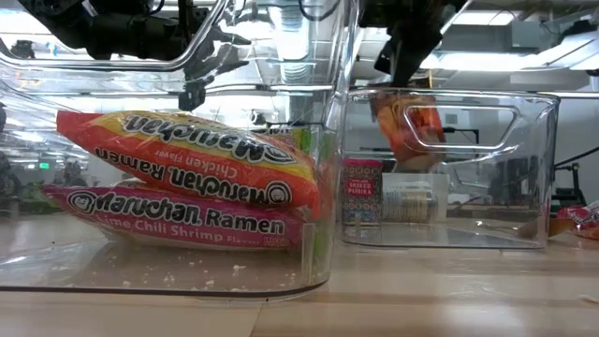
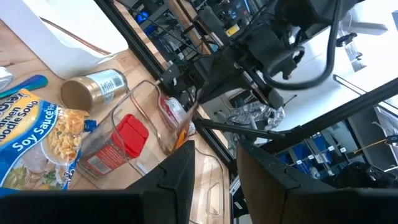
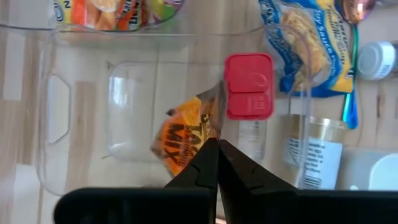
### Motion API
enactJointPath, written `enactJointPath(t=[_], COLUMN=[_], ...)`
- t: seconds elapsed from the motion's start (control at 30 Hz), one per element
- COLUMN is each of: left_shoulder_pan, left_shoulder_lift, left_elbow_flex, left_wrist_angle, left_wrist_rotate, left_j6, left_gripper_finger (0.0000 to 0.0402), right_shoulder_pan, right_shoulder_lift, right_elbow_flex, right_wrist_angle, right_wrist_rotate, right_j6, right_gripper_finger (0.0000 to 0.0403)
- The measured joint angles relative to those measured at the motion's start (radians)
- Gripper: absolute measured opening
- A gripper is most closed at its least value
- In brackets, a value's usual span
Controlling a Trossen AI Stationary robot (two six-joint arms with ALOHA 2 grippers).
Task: Pick & Place Food Item
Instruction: Put the orange seasoning pack into the right transparent bin
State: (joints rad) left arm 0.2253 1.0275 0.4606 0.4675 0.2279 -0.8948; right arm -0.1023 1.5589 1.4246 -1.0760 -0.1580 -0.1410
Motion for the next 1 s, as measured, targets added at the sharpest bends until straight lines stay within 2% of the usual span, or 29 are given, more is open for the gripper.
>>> enactJointPath(t=[0.6,1.0], left_shoulder_pan=[0.0,0.0], left_shoulder_lift=[0.0,0.0], left_elbow_flex=[0.0,0.0], left_wrist_angle=[0.0,0.0], left_wrist_rotate=[0.0,-0.011], left_j6=[0.0,0.0], left_gripper_finger=[0.0112,0.0112], right_shoulder_pan=[-0.018,-0.018], right_shoulder_lift=[0.0,0.0], right_elbow_flex=[0.0,-0.132], right_wrist_angle=[-0.012,0.07], right_wrist_rotate=[0.001,0.001], right_j6=[-0.016,-0.016], right_gripper_finger=[0.0,0.0])
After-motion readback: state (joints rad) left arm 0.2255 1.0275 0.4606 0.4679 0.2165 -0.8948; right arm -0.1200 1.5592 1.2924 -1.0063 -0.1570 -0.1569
